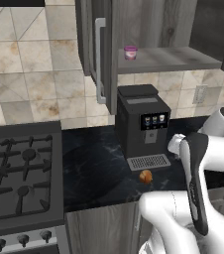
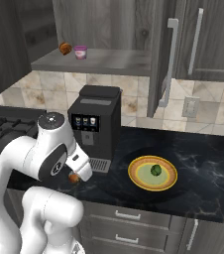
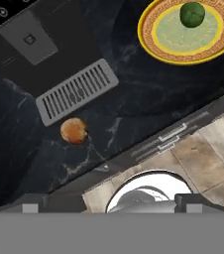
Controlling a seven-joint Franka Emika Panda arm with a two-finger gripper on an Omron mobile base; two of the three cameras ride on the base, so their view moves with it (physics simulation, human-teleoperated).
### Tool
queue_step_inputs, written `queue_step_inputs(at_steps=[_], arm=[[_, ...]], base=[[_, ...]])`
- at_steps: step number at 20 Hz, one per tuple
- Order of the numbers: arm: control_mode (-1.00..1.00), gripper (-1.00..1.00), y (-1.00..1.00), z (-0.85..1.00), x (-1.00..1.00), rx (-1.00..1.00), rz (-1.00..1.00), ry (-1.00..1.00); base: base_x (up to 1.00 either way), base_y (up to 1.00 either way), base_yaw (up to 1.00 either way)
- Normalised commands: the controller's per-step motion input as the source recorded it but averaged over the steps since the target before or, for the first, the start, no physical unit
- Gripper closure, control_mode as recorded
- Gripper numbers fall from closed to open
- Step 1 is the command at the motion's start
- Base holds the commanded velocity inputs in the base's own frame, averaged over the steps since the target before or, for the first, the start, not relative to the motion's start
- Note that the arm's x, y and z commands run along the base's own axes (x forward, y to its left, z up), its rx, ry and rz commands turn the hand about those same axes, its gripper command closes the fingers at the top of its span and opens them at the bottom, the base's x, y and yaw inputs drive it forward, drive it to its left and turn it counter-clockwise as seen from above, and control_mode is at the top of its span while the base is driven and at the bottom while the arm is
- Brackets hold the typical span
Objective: Pick the avocado and bread from the counter and place them on the plate. Then pick the jam from the cabinet and place it next to the plate. Lastly close the cabinet door.
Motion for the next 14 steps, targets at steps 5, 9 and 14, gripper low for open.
queue_step_inputs(at_steps=[5,9,14], arm=[[-1.00,-1.00,0.28,-0.03,0.14,-0.12,0.47,0.00],[-1.00,-1.00,0.31,-0.17,0.16,-0.14,0.39,0.00],[-1.00,-1.00,0.31,-0.26,0.02,-0.11,0.25,0.00]], base=[[0.00,0.00,0.00],[0.00,0.00,0.00],[0.00,0.00,0.00]])
